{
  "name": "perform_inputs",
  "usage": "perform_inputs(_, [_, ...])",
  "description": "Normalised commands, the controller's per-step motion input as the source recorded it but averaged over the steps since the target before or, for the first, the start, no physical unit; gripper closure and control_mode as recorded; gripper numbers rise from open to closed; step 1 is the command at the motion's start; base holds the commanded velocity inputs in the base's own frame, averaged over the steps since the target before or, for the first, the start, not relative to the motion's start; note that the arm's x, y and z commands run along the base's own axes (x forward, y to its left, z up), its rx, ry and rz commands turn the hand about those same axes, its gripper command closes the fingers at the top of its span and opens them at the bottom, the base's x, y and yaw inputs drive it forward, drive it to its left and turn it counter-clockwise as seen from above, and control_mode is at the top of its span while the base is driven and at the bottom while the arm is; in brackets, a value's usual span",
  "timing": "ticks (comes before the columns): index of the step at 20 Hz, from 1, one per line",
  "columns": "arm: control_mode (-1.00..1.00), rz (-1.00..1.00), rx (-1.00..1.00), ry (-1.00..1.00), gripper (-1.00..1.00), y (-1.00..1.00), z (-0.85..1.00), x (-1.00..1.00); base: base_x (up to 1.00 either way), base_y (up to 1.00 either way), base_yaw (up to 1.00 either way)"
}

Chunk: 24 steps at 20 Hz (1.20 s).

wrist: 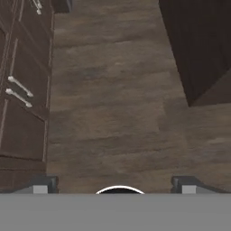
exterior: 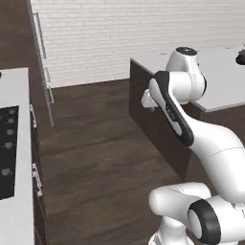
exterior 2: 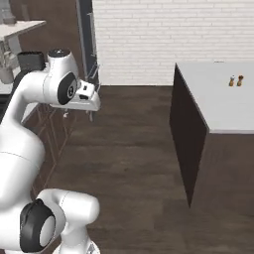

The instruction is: Navigate to the stand mixer.

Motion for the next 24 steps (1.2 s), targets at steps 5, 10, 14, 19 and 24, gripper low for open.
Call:
perform_inputs(5, [1.00,0.00,0.00,0.00,-1.00,0.00,0.00,0.00,0.29,-0.49,-0.57])
perform_inputs(10, [1.00,0.00,0.00,0.00,-1.00,0.00,0.00,0.00,0.64,-0.72,-0.41])
perform_inputs(14, [1.00,0.00,0.00,0.00,-1.00,0.00,0.00,0.00,0.87,-0.82,-0.27])
perform_inputs(19, [1.00,0.00,0.00,0.00,-1.00,0.00,0.00,0.00,1.00,-0.78,-0.11])
perform_inputs(24, [1.00,0.00,0.00,0.00,-1.00,0.00,0.00,0.00,1.00,-0.71,0.05])
